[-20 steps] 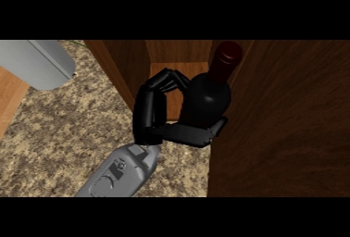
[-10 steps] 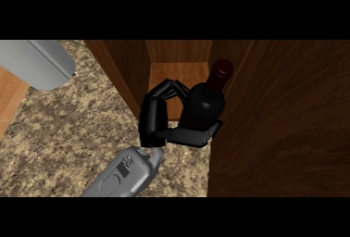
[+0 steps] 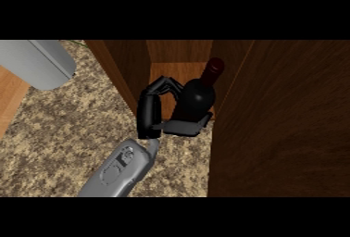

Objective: Pick up the wine, place it into the cabinet and close the cabinet

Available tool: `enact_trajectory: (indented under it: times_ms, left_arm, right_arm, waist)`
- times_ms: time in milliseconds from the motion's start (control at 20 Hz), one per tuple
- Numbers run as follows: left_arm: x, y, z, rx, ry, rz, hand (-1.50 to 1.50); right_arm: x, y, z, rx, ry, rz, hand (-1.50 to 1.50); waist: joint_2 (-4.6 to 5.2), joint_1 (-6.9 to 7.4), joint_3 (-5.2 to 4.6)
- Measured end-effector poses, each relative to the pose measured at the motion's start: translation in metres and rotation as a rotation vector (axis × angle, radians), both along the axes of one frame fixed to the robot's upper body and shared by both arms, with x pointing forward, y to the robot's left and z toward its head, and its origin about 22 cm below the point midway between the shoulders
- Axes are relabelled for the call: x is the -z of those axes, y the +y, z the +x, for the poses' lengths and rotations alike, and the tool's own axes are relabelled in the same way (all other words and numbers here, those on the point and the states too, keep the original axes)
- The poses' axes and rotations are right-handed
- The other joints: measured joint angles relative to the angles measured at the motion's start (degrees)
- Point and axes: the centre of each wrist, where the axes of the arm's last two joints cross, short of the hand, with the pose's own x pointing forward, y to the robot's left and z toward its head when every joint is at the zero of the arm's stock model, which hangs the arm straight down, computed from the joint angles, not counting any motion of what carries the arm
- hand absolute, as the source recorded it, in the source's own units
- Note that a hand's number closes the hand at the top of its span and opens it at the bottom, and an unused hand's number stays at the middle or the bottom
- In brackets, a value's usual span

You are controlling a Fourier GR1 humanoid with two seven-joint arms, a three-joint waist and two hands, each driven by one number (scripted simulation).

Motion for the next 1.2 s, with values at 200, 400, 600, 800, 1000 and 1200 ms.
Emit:
enact_trajectory:
  times_ms: [200,400,600,800,1000,1200]
  left_arm:
    - [0.004,0.006,0.007,-0.026,-0.006,-0.005,1.5]
    - [0.01,0.017,0.016,-0.045,-0.013,-0.02,1.5]
    - [0.016,0.019,0.028,-0.053,0.011,-0.027,1.5]
    - [0.013,0.021,0.039,-0.035,0.033,-0.035,1.5]
    - [0.015,0.02,0.048,-0.039,0.057,-0.044,1.5]
    - [0.016,0.024,0.064,-0.048,0.075,-0.018,1.5]
  right_arm:
    - [-0.001,0.0,0.002,0.005,-0.016,0.008,-1.5]
    - [0.001,-0.004,0.002,0.011,-0.021,-0.004,-1.5]
    - [0.001,-0.002,0.002,0.0,-0.019,0.0,-1.5]
    - [-0.001,-0.005,0.003,0.013,-0.021,0.004,-1.5]
    - [0.002,-0.006,0.002,0.007,-0.018,0.005,-1.5]
    - [0.004,-0.006,0.002,0.006,-0.015,0.011,-1.5]
  waist:
    - [0.02,0.09,0.0]
    - [0.04,0.09,0.01]
    - [0.09,-0.15,-0.01]
    - [0.07,-0.09,0.0]
    - [0.11,-0.35,0.0]
    - [0.18,-0.54,0.0]
